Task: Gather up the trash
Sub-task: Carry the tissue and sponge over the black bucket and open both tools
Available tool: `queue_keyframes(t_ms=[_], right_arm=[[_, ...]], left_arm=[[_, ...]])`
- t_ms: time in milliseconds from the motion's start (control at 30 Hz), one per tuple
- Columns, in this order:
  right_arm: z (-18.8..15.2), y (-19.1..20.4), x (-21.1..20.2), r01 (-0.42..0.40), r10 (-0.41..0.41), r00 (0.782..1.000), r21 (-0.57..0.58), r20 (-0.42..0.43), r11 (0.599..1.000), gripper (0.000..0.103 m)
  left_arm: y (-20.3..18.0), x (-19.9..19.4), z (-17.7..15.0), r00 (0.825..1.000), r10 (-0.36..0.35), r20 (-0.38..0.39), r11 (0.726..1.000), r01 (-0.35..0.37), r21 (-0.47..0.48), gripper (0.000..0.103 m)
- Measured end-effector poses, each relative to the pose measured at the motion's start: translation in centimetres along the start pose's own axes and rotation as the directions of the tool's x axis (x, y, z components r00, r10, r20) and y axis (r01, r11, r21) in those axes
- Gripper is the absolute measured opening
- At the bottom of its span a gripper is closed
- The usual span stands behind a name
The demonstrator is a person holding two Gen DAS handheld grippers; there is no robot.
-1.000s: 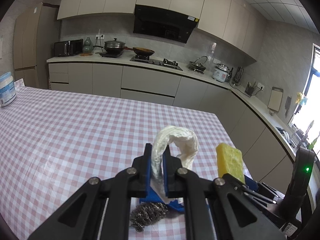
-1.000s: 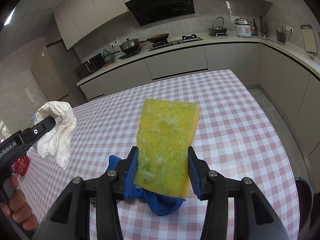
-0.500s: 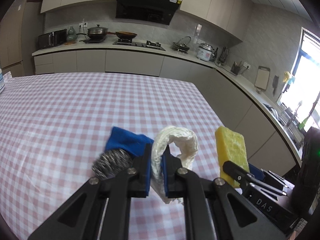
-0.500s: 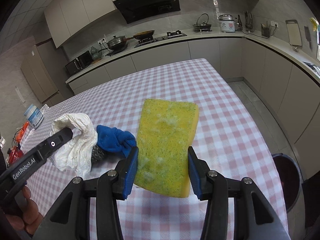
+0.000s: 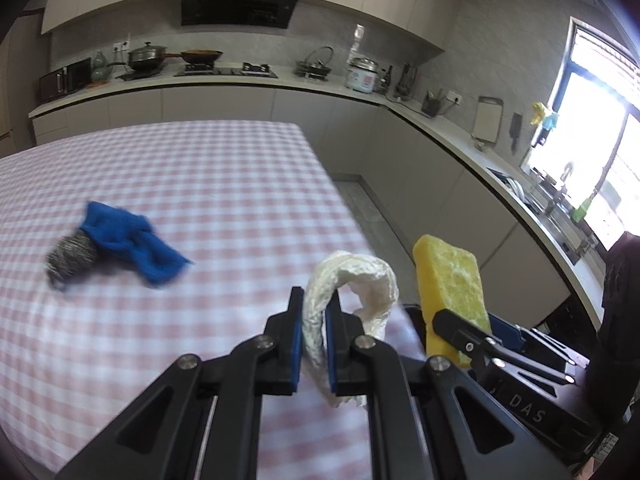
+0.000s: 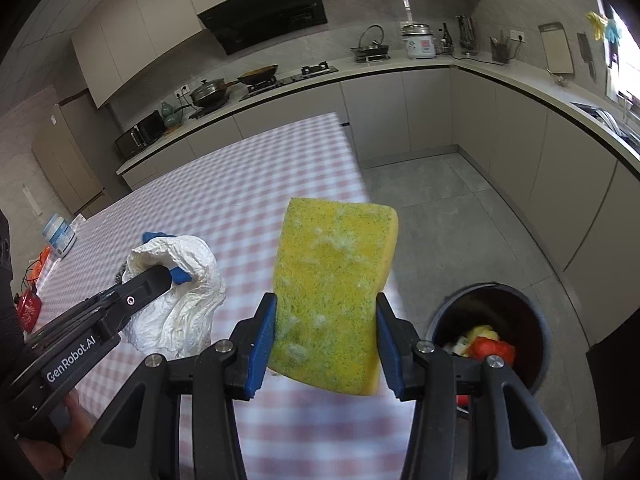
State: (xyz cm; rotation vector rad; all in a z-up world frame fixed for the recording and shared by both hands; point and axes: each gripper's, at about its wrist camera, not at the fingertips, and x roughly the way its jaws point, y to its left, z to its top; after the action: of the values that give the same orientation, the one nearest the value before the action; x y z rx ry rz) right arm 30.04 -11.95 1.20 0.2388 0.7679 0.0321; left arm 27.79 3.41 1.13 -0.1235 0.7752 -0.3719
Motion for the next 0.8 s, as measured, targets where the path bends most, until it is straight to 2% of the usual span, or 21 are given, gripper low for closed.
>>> queue_keyframes(t_ms=[233, 400, 500, 733, 800], right_arm=[[-1.6, -12.9, -2.7, 0.072, -0.071, 0.997, 0.051, -0.028, 0.996, 0.050], [-3.0, -20.0, -1.8, 0.113, -0.107, 0.991, 0.076, -0.075, 0.991, 0.050], [-4.0, -23.1, 0.0, 0.108, -0.097, 0.988, 0.085, -0.119, 0.991, 0.050], [-5.9, -26.8, 6.1, 0.069, -0.055, 0.976, 0.057, -0.210, 0.996, 0.051], [-6.5, -27.5, 7.7, 0.048, -0.033, 0.971, 0.055, -0.239, 0.997, 0.056]], left_arm=[[-9.9, 3.9, -1.8, 0.994, -0.091, -0.065, 0.995, 0.093, 0.026, 0.011], [-14.3, 7.7, -3.7, 0.987, -0.094, -0.133, 0.994, 0.101, 0.044, 0.011], [-15.7, 10.5, -5.0, 0.985, -0.044, -0.166, 0.997, 0.055, 0.060, 0.011], [-15.2, 17.4, -7.3, 0.968, 0.065, -0.242, 0.998, -0.060, 0.030, 0.012], [-15.1, 18.7, -7.7, 0.963, 0.081, -0.255, 0.997, -0.077, 0.027, 0.012]])
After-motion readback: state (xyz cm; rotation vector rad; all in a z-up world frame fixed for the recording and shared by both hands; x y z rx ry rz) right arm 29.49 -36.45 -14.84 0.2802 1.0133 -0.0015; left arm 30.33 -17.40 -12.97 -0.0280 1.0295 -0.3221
